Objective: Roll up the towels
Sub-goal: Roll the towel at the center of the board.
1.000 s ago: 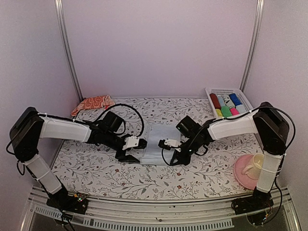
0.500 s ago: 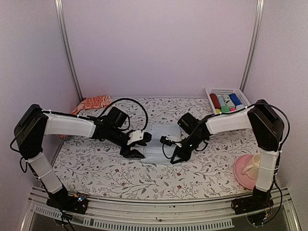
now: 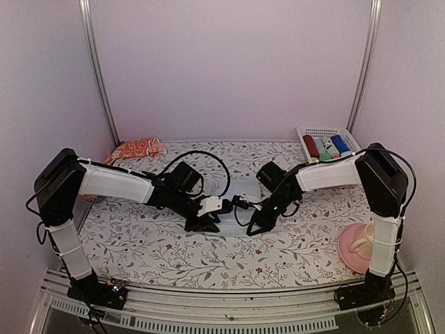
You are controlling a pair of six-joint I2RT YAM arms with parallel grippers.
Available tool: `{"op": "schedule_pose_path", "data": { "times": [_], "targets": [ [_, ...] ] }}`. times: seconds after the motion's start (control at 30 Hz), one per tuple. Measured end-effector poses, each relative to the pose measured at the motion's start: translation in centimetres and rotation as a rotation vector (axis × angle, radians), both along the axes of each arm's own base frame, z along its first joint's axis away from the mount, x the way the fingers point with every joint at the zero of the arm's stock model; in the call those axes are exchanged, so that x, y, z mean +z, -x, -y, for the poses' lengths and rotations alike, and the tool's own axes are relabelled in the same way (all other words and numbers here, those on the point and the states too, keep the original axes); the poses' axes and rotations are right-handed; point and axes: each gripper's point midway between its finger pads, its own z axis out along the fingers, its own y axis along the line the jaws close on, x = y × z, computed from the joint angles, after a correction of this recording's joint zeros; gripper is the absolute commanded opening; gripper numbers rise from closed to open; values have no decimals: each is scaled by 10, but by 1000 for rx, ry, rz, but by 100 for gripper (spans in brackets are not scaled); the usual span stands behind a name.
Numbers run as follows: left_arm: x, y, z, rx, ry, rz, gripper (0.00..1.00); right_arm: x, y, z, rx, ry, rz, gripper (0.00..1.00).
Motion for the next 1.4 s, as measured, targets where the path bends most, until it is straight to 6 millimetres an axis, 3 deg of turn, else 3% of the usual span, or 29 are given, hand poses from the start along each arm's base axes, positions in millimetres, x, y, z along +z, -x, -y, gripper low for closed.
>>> {"op": "schedule_pose_path", "data": {
  "times": [0.2, 0.4, 0.67, 0.87, 1.0, 1.17, 1.4],
  "targets": [
    [-12, -9, -4, 55, -41, 9, 24, 0, 0, 0, -1, 1, -1, 18],
    [-19, -13, -4, 73, -58, -6, 19, 0, -2, 1, -7, 5, 1, 41],
    [-31, -17, -4, 76, -81, -81, 15, 11, -8, 8, -28, 16, 64, 52],
    [-36, -19, -3, 72, -98, -135, 15, 31, -16, 16, -54, 10, 158, 50],
    [-37, -21, -3, 76, -101, -168, 15, 42, -13, 19, -66, -17, 186, 37],
    [-37, -21, -3, 78, -103, -196, 16, 55, -7, 14, -52, -88, 200, 23],
    [-37, -21, -3, 81, -101, -205, 16, 60, 1, 0, -16, -152, 185, 18]
  ]
}}
